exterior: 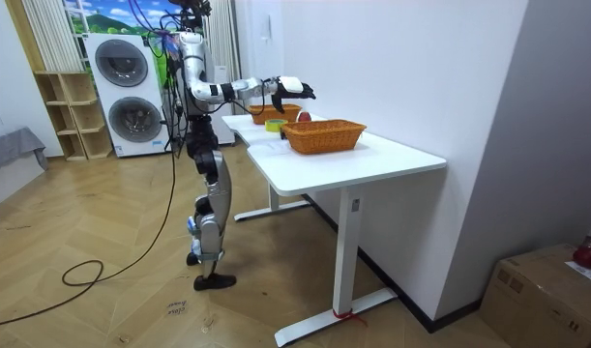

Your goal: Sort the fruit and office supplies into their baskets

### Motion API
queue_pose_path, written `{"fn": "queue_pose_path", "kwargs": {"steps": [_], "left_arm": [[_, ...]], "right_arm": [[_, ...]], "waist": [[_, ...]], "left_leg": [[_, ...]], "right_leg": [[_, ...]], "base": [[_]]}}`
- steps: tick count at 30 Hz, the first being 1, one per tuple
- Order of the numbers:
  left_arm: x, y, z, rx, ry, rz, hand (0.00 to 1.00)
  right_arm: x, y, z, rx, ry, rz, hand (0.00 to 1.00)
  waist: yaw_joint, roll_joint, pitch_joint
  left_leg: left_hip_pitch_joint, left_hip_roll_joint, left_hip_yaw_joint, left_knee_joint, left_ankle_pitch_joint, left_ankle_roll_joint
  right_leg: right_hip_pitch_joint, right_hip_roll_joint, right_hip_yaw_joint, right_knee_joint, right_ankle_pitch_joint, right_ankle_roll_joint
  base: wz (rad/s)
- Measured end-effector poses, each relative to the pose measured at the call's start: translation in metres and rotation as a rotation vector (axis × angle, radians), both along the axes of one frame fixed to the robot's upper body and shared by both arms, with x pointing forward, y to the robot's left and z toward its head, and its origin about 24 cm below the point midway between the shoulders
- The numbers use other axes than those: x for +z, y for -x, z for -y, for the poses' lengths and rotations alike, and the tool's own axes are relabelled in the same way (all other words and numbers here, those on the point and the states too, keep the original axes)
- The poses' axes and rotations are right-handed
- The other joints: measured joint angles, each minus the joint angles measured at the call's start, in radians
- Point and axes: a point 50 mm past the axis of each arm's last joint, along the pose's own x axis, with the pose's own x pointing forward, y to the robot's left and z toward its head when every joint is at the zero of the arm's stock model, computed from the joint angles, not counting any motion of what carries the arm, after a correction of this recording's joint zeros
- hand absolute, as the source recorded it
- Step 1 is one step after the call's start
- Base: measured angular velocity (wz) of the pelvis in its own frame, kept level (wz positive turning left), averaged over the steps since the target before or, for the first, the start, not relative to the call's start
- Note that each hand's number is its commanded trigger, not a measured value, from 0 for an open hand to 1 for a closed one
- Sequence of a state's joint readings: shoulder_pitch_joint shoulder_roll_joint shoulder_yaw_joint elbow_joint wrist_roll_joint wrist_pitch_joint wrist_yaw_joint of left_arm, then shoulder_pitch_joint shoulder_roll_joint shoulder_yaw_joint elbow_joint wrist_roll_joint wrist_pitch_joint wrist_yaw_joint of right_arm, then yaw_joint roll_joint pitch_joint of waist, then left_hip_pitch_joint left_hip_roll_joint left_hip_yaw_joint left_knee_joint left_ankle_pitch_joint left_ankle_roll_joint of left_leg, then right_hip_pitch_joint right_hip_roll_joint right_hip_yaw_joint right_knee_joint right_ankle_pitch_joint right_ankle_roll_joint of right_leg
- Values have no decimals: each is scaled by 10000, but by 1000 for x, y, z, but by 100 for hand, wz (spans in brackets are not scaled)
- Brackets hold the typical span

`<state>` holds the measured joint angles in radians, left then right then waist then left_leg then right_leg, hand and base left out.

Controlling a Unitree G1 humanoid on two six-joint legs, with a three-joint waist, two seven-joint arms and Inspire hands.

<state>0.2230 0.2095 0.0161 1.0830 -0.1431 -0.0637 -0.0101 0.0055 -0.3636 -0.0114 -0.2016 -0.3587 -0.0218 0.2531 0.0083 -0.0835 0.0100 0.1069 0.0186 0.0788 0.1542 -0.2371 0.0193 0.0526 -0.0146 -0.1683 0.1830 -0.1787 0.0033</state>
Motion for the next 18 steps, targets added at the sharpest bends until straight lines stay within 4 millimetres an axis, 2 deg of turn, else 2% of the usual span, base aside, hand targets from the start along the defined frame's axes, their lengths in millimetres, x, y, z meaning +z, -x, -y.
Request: {"fn": "queue_pose_path", "kwargs": {"steps": [5,10,13,18], "left_arm": [[0,0,0,-11,5,18,0],[0,-3,0,-49,8,82,0],[0,-6,0,-66,12,140,0],[0,-7,0,-68,13,151,0]], "right_arm": [[-1,0,-1,117,27,-129,0],[-7,1,-10,644,77,-516,0],[-8,2,-10,720,104,-667,0],[-12,4,-10,702,94,-895,0]], "waist": [[39,0,-3],[91,-16,-15],[234,-48,-37],[274,-72,-53]], "left_leg": [[5,3,1,0,3,-5],[14,1,4,0,3,-5],[22,-5,4,-1,3,-6],[52,-8,-1,-2,3,-6]], "right_leg": [[0,2,-13,-6,0,0],[4,1,-44,-5,3,-4],[11,1,-35,-5,4,-5],[49,1,-22,-11,4,-6]], "base": [[0],[0],[0],[0]]}}
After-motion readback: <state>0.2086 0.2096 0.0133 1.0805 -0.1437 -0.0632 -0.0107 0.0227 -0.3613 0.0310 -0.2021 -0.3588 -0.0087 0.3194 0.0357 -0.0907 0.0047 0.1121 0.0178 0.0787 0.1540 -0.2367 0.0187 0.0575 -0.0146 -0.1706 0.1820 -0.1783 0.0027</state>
